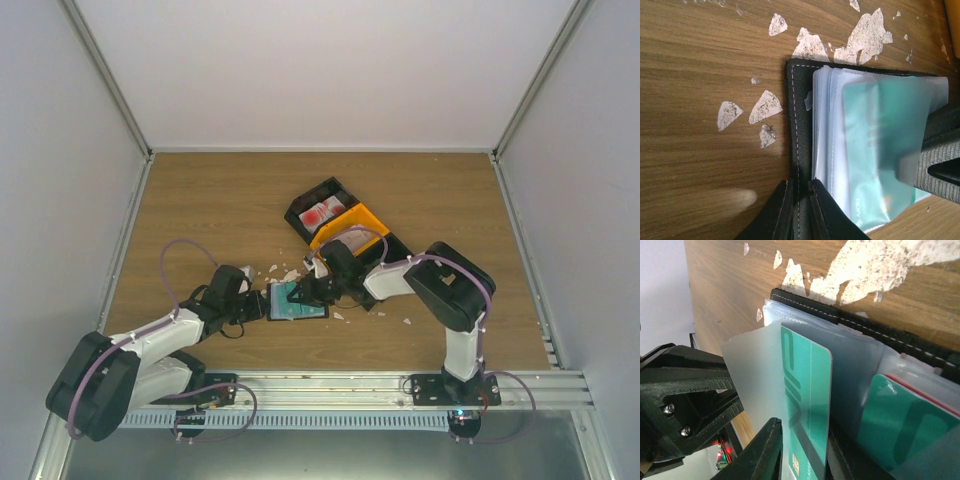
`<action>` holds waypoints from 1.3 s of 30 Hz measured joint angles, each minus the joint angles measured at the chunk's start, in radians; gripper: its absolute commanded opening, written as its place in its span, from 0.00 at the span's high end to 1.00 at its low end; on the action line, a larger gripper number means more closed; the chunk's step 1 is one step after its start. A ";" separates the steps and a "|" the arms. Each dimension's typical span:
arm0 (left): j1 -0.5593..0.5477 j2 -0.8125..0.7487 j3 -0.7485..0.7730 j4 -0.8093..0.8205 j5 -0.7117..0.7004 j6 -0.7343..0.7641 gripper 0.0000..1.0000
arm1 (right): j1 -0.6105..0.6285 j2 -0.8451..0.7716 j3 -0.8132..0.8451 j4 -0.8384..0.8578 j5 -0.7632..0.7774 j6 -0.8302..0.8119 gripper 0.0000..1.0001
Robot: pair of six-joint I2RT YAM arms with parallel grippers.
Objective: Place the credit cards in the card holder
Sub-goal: Insert the credit card into the card holder.
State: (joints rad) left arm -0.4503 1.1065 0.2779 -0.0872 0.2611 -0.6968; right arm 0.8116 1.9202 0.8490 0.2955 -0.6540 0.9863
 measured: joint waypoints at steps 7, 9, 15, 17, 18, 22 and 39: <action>0.001 0.000 -0.002 0.001 0.002 0.001 0.88 | 0.025 -0.032 0.004 -0.023 0.071 -0.013 0.62; 0.001 0.000 -0.002 0.002 0.006 0.001 0.88 | 0.034 -0.039 0.016 -0.052 0.099 -0.020 0.59; 0.003 0.000 -0.010 0.016 0.020 0.002 0.88 | 0.068 -0.040 0.068 -0.133 0.177 -0.048 0.57; 0.005 0.001 -0.013 0.024 0.027 0.003 0.88 | 0.081 -0.040 0.086 -0.163 0.204 -0.056 0.57; 0.006 0.003 -0.014 0.028 0.031 0.005 0.88 | 0.089 -0.040 0.097 -0.180 0.220 -0.060 0.57; 0.008 0.012 -0.019 0.047 0.057 0.009 0.88 | 0.120 -0.040 0.135 -0.235 0.275 -0.077 0.56; 0.007 -0.027 -0.035 0.046 0.093 0.009 0.87 | 0.137 -0.129 0.151 -0.412 0.487 -0.127 0.39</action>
State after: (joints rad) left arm -0.4435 1.0790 0.2428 -0.0410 0.3542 -0.6880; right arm 0.9482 1.7912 1.0000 -0.1162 -0.1669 0.8597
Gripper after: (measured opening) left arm 0.127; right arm 0.628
